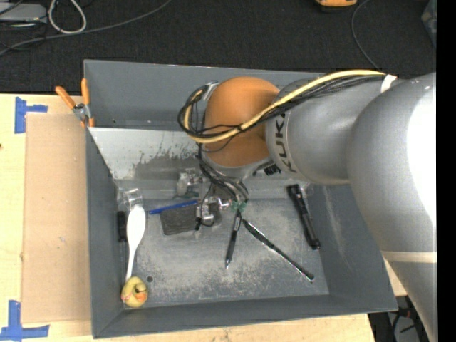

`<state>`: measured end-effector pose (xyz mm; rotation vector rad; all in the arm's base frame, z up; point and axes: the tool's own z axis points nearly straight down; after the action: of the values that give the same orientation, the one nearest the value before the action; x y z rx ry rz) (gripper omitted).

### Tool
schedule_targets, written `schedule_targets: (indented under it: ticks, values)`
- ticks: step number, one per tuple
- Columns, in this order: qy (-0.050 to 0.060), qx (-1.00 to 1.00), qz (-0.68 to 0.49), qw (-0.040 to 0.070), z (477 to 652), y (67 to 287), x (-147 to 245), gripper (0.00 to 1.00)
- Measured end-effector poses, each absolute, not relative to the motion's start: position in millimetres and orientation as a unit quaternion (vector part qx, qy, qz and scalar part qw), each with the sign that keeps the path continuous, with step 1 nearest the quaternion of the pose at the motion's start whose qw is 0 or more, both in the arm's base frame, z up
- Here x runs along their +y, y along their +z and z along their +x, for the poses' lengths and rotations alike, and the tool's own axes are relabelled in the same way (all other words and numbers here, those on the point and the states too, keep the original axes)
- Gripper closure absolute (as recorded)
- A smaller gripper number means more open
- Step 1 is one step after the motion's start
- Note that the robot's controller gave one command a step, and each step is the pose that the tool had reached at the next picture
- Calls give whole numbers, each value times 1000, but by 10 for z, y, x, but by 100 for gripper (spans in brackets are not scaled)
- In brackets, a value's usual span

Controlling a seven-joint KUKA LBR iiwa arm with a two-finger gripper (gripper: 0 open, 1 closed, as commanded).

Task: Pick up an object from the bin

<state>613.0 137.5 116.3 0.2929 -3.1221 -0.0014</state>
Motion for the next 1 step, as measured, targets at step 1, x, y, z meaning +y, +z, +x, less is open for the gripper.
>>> schedule_targets:
  ticks: [1]
  values:
    - [-2, -995, 102, -7, 6176, 672, 1182, 0]
